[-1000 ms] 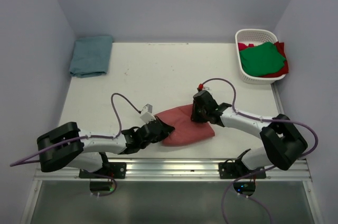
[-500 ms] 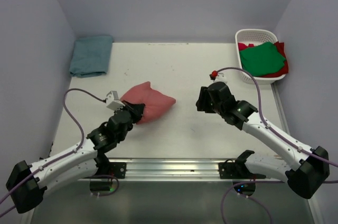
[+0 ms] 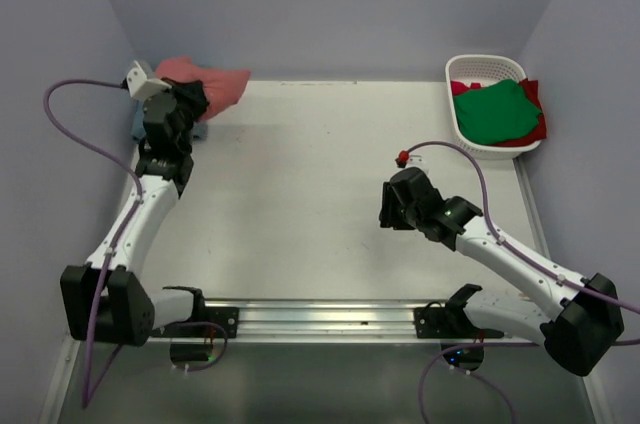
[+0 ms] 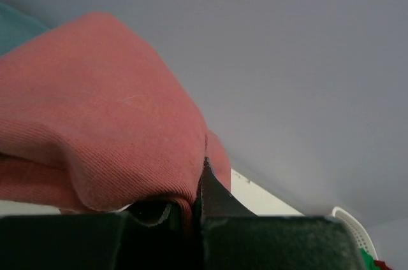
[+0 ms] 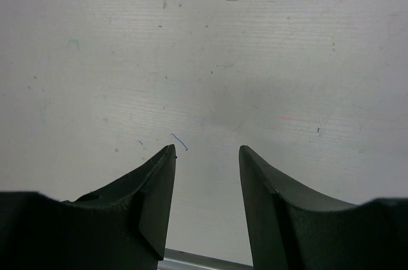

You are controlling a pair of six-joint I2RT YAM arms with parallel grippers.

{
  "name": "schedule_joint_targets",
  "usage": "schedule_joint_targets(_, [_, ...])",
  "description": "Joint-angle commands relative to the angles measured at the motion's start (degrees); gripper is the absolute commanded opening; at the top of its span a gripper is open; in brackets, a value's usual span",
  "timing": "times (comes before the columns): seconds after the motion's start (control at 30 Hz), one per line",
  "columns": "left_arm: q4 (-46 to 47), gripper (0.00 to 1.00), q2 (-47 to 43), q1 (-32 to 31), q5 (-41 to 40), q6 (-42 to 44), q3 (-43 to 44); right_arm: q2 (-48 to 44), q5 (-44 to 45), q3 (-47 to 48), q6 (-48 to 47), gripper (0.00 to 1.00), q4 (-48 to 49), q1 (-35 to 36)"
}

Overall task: Fold and stack the t-shirts
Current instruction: Put the neatly folded tshirt into the corner of the board with the left arm

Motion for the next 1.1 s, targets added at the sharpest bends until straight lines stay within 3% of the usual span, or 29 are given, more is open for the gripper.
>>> schedule_joint_targets(0.0, [8.41,0.00,9.99,6.60,10.67,1.89,9.07,-1.46,-0.11,-0.02,-0.29,0.48,-1.63,-0.11])
schedule_joint_targets(0.37, [4.99,0.00,40.87,21.44,22.99,3.21,40.01,-1.47,2.08,1.04,-0.03,0.47,-6.29,-0.11])
schedule_joint_targets(0.63, [5.17,0.00,57.92,25.77,26.77,4.53,57.51,2.05,3.14,2.88,1.20,0.45,-7.70,-0.11])
schedule_joint_targets(0.73, [6.83,0.00,60.48,27.00,29.41,3.65,55.69,2.05,3.66,3.94,1.29,0.45,-8.32,-0.03])
schedule_joint_targets(0.8, [10.68,0.00,59.87,27.00,28.97,1.99,49.03,2.40,4.02,4.81,1.12,0.44,-7.97,-0.11])
schedule_joint_targets(1.07, [14.48,0.00,58.73,27.09,25.90,-3.12,35.99,2.49,2.70,4.47,0.59,0.44,-7.35,-0.03])
